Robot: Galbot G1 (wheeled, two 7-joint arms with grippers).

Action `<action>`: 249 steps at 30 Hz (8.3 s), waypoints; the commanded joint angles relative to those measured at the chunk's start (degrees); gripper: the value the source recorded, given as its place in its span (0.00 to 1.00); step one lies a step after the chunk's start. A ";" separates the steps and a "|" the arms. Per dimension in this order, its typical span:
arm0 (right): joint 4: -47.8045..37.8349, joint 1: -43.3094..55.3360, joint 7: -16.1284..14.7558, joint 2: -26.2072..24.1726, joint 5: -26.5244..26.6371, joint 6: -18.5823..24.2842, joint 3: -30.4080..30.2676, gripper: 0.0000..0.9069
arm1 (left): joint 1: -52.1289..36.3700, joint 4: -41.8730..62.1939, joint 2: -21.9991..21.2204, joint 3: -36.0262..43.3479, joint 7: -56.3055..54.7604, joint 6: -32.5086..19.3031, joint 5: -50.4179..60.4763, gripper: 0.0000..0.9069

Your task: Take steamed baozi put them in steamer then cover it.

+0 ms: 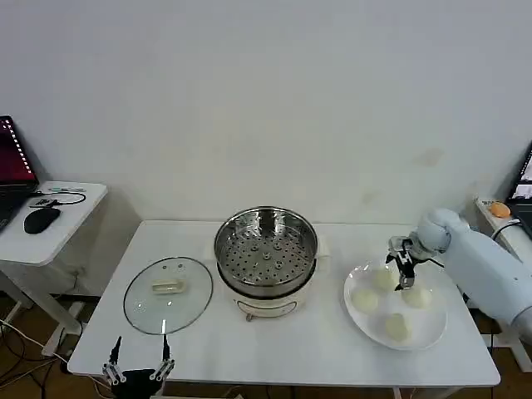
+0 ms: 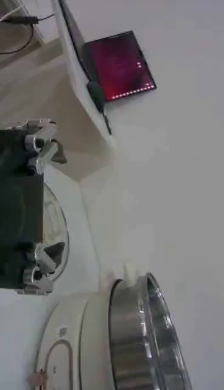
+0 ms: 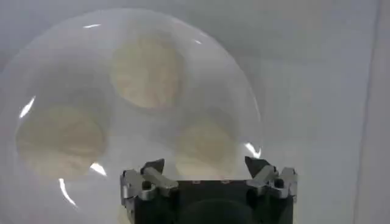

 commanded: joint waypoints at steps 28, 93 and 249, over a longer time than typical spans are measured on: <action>6.61 6.12 0.71 -4.73 6.37 -1.42 -3.39 0.60 | -0.08 -0.32 0.27 0.45 -0.80 0.02 0.20 1.00; -12.21 28.73 14.46 32.22 -0.52 41.49 -31.02 0.62 | -0.11 -0.75 -0.16 -1.05 -3.85 -0.04 -1.21 1.00; 10.62 44.01 20.43 35.56 63.53 -22.22 -49.14 0.52 | -1.56 -6.67 2.89 -0.69 5.98 6.00 2.51 1.00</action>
